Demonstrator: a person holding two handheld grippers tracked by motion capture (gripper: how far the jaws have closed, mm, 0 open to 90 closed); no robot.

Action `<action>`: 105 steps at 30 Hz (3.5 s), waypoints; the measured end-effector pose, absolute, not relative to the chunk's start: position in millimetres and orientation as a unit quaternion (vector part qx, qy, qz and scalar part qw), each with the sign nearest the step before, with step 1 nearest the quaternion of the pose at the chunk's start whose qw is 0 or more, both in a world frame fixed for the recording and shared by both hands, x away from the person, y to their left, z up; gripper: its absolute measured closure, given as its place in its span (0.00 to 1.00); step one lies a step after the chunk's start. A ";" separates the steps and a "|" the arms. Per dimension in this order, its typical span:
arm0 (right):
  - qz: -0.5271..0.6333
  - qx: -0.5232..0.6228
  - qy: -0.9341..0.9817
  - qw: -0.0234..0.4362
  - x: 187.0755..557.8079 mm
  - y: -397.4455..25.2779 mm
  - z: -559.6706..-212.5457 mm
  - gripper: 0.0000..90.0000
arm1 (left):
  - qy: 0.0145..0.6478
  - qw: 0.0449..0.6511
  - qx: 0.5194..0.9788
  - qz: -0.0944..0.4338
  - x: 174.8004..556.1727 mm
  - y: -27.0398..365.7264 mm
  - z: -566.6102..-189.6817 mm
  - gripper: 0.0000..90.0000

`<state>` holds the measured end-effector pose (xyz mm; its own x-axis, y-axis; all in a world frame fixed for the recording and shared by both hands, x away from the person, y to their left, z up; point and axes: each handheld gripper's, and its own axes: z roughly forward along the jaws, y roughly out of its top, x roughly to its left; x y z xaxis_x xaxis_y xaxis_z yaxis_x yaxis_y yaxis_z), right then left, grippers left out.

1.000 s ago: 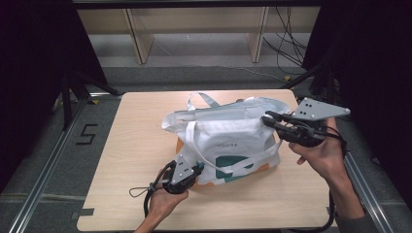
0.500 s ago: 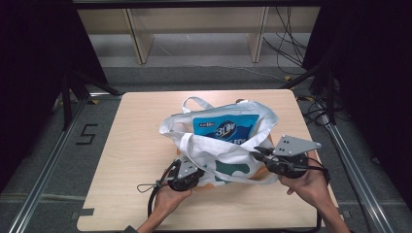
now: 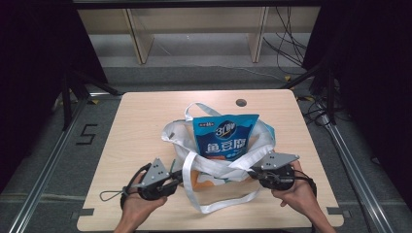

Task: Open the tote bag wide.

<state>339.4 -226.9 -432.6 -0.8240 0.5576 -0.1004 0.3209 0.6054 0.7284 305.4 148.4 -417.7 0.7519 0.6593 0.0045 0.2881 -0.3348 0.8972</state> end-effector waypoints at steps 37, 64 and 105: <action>0.461 0.245 0.838 0.157 330.1 -239.3 -400.8 0.76 | 0.317 0.480 0.790 0.211 356.0 127.5 -418.6 0.84; 0.436 0.309 0.786 0.311 385.8 -256.6 -363.8 0.75 | 0.365 0.463 0.771 0.238 413.6 150.8 -419.8 0.75; 0.396 0.308 0.849 0.165 396.3 -246.8 -428.7 0.98 | 0.334 0.422 0.822 0.185 456.8 104.9 -447.4 0.93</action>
